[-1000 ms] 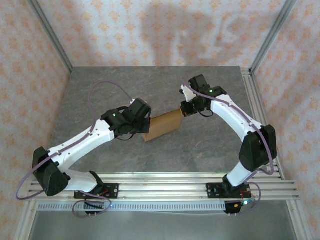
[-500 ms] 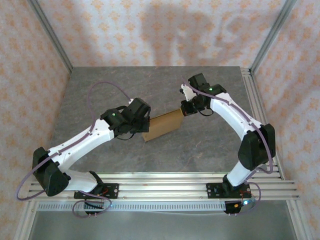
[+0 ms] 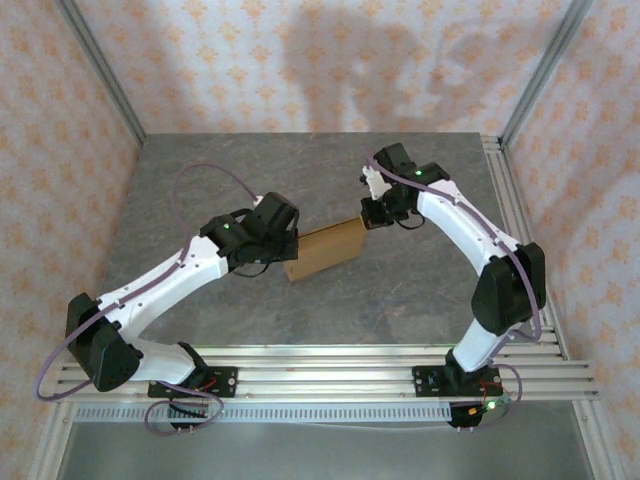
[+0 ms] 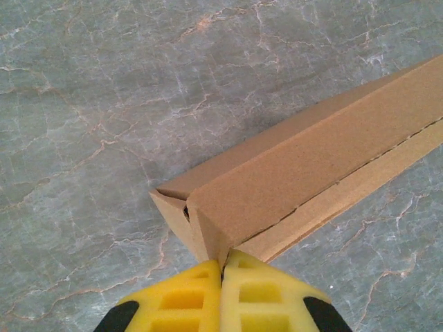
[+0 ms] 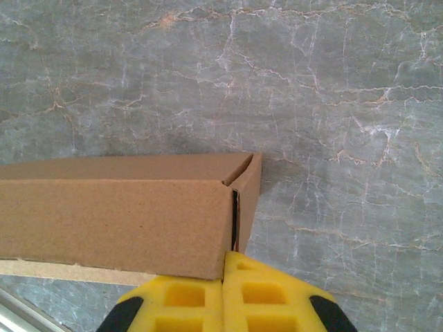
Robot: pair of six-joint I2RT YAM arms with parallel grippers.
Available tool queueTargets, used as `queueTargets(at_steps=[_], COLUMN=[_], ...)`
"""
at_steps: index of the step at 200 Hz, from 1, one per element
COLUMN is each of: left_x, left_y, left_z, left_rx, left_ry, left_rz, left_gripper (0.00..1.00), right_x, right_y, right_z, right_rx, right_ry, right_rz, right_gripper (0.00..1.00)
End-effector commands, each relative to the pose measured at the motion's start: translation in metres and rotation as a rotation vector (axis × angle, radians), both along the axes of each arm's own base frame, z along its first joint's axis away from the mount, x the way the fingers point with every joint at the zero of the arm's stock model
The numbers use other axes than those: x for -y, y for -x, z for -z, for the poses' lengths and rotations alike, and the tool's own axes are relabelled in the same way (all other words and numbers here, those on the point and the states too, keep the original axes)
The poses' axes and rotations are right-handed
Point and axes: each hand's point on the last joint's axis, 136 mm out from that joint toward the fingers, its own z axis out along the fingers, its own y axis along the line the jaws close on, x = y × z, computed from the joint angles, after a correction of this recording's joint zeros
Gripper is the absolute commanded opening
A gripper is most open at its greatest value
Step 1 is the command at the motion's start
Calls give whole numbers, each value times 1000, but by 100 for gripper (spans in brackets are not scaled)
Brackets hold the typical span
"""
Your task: Fold the paper box
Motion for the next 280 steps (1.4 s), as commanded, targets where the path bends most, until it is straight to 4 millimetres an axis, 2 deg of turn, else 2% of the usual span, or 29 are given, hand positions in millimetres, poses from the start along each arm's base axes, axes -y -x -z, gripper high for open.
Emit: queueTargets(at_steps=[1, 29, 88, 128, 218, 280], left_x=[2, 2, 9, 14, 16, 6], left_y=[-5, -5, -11, -16, -20, -11], left_z=[1, 4, -10, -8, -6, 21], left_rx=[-8, -21, 4, -20, -51, -95], left_ry=[17, 12, 87, 193, 292, 228], left_rz=[-28, -31, -35, -80, -132, -140], left_gripper=[0, 0, 0, 0, 0, 0], right_x=[14, 15, 14, 11, 9, 8], right_y=[9, 7, 4, 4, 5, 7], right_z=[13, 11, 6, 7, 9, 17], right_rx=[-96, -110, -106, -103, -105, -95], right_ry=[83, 94, 92, 97, 101, 86], right_rz=[60, 85, 87, 69, 51, 36], right_gripper=[0, 0, 0, 0, 0, 0])
